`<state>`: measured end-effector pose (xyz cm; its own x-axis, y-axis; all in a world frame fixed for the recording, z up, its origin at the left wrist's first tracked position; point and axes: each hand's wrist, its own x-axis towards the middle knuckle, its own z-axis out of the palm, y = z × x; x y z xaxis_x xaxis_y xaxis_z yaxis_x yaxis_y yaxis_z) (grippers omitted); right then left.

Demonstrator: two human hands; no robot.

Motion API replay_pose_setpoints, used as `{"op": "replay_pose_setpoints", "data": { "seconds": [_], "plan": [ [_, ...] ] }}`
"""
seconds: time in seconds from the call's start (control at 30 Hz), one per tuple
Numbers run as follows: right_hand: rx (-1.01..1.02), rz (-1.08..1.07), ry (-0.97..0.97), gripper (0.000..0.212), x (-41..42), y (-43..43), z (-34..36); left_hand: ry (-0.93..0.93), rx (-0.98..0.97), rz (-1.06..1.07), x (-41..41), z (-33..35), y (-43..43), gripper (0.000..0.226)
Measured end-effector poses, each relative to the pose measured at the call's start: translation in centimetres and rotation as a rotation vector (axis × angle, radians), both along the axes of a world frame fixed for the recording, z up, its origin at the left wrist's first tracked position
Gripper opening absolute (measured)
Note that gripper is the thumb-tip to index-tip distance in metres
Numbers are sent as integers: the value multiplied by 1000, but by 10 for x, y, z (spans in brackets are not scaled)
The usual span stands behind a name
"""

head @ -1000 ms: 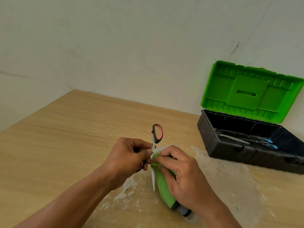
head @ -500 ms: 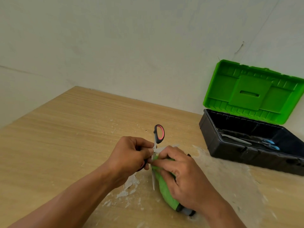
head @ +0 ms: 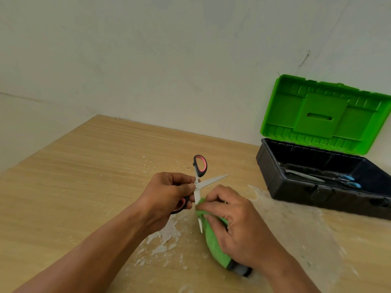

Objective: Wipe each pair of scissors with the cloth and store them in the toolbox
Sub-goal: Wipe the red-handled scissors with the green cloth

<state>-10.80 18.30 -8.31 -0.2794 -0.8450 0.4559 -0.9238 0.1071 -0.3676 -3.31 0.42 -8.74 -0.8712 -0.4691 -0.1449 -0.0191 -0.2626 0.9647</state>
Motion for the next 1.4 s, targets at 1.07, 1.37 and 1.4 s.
{"op": "replay_pose_setpoints", "data": {
  "seconds": [1.07,1.37,1.4],
  "plan": [
    [-348,-222,-97,22,1,-8,0,41,66,-27,4,8,10,15],
    [-137,53,-204,17,6,-3,-5,0,35,91,4,4,1,14],
    [-111,79,-217,17,6,-2,-5,-3,30,98,4,4,0,14]
  ]
}}
